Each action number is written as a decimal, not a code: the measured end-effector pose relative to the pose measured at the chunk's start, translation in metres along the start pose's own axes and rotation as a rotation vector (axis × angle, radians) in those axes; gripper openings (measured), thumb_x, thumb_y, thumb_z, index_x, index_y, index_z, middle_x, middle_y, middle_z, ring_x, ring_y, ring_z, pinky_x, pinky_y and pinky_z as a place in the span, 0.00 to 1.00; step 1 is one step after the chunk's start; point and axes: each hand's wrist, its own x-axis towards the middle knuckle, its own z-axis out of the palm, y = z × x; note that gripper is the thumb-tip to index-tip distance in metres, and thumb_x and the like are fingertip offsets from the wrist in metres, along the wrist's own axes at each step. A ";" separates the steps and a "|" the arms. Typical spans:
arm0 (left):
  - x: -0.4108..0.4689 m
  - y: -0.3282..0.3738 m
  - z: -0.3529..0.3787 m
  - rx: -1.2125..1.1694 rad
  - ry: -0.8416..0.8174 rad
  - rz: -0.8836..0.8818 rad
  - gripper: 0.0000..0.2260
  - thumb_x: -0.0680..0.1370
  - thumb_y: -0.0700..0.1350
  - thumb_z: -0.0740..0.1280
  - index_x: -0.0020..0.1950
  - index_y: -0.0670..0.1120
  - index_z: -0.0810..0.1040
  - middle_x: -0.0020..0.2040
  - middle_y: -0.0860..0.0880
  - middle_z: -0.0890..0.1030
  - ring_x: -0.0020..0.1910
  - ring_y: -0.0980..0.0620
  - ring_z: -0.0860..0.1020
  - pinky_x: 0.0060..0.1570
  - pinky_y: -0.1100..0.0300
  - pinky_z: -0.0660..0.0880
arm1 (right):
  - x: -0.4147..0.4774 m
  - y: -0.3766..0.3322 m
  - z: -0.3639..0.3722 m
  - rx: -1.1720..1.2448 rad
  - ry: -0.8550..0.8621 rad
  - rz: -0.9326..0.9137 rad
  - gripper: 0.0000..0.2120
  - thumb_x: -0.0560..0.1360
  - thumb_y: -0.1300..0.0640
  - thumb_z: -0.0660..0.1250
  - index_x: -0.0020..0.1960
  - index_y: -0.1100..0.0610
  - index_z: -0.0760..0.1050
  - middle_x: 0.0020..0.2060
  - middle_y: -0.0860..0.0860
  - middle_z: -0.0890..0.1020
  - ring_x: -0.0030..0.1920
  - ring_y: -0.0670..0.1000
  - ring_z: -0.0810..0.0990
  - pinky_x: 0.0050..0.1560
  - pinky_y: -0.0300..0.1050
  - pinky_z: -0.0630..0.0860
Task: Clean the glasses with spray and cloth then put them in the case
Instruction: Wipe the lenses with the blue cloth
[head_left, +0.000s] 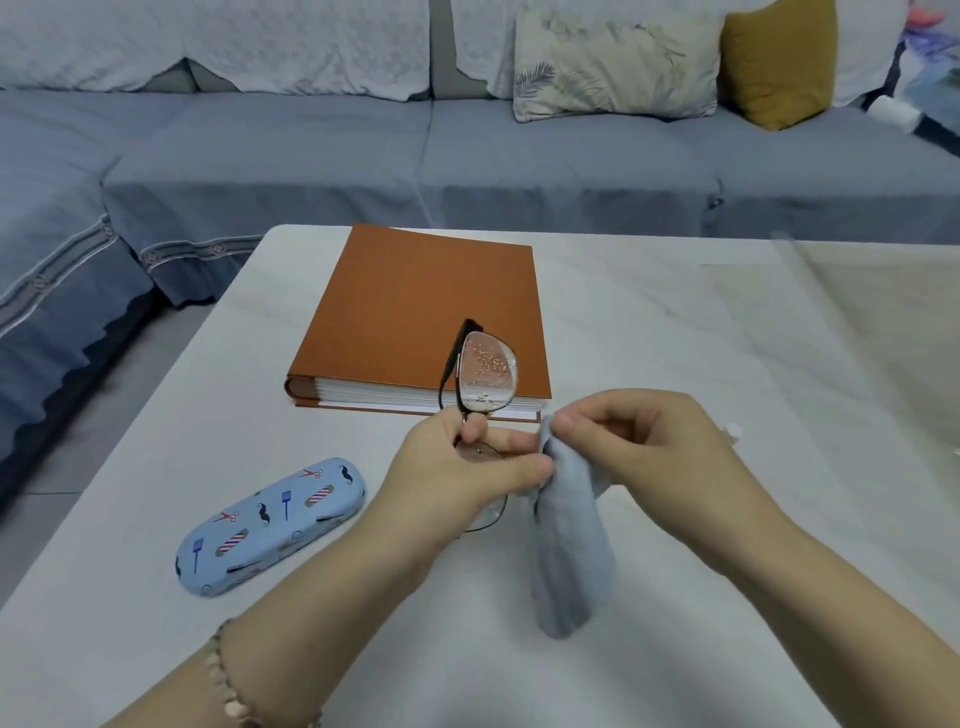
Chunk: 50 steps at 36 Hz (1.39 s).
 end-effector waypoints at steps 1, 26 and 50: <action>0.000 -0.001 -0.001 -0.001 -0.007 0.009 0.20 0.66 0.32 0.72 0.36 0.46 0.61 0.29 0.56 0.83 0.28 0.59 0.79 0.31 0.70 0.74 | 0.000 0.000 0.001 -0.020 -0.010 -0.013 0.08 0.72 0.58 0.67 0.36 0.56 0.82 0.33 0.61 0.83 0.34 0.47 0.76 0.38 0.41 0.72; 0.007 0.003 -0.025 -0.259 -0.036 -0.392 0.16 0.77 0.49 0.57 0.30 0.44 0.66 0.32 0.43 0.81 0.28 0.47 0.82 0.31 0.54 0.80 | -0.009 0.031 -0.059 0.174 0.085 0.344 0.13 0.74 0.53 0.61 0.35 0.49 0.80 0.30 0.46 0.84 0.28 0.43 0.79 0.37 0.39 0.71; -0.022 0.001 0.002 -0.011 -0.121 -0.233 0.14 0.77 0.42 0.55 0.31 0.42 0.68 0.26 0.45 0.78 0.22 0.50 0.79 0.19 0.66 0.71 | 0.000 0.020 0.030 0.003 0.378 -0.085 0.18 0.59 0.52 0.77 0.43 0.44 0.72 0.43 0.39 0.80 0.44 0.39 0.79 0.39 0.32 0.75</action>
